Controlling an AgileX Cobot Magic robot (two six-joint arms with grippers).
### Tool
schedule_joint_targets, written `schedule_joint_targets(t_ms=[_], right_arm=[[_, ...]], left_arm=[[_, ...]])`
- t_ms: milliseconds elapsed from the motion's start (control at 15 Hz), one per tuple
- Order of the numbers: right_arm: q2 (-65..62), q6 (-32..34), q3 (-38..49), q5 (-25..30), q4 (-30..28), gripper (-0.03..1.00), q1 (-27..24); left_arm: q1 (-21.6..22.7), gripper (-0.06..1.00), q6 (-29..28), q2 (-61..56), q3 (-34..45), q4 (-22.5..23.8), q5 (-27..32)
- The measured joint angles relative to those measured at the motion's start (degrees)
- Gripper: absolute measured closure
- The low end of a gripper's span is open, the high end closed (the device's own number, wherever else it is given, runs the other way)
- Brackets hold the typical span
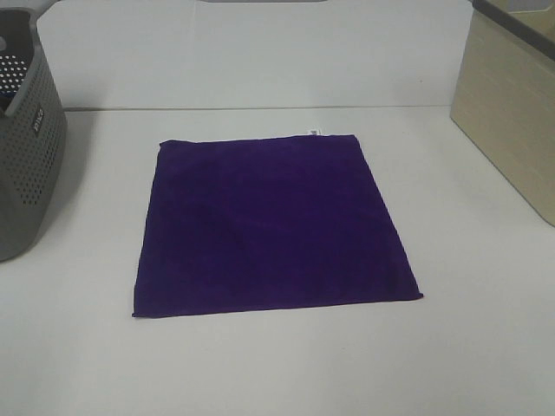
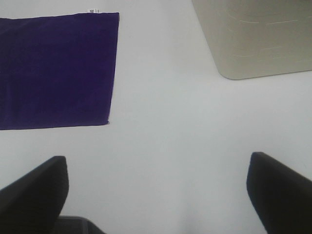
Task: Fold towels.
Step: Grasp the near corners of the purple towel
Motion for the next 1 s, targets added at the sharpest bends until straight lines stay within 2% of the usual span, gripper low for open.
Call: schedule_joint_targets(t_ms=[800,933,1000], right_arm=[[1.66,-0.17,-1.32,0.0,1.15,0.01,0.0],[13.87,-0.57,-7.05,2.12,2.75,0.01,0.0],[22.17,-0.57,-10.83,2.81,3.32,0.01,0.0]], left_arm=[[0.0,-0.05,0.92,1.38,-1.26,-0.06,0.69],[0.0,-0.05,1.72,13.69,-8.19,-1.03,3.04],[0.0,-0.05,2.41,21.83,-11.23,-3.44,3.27]])
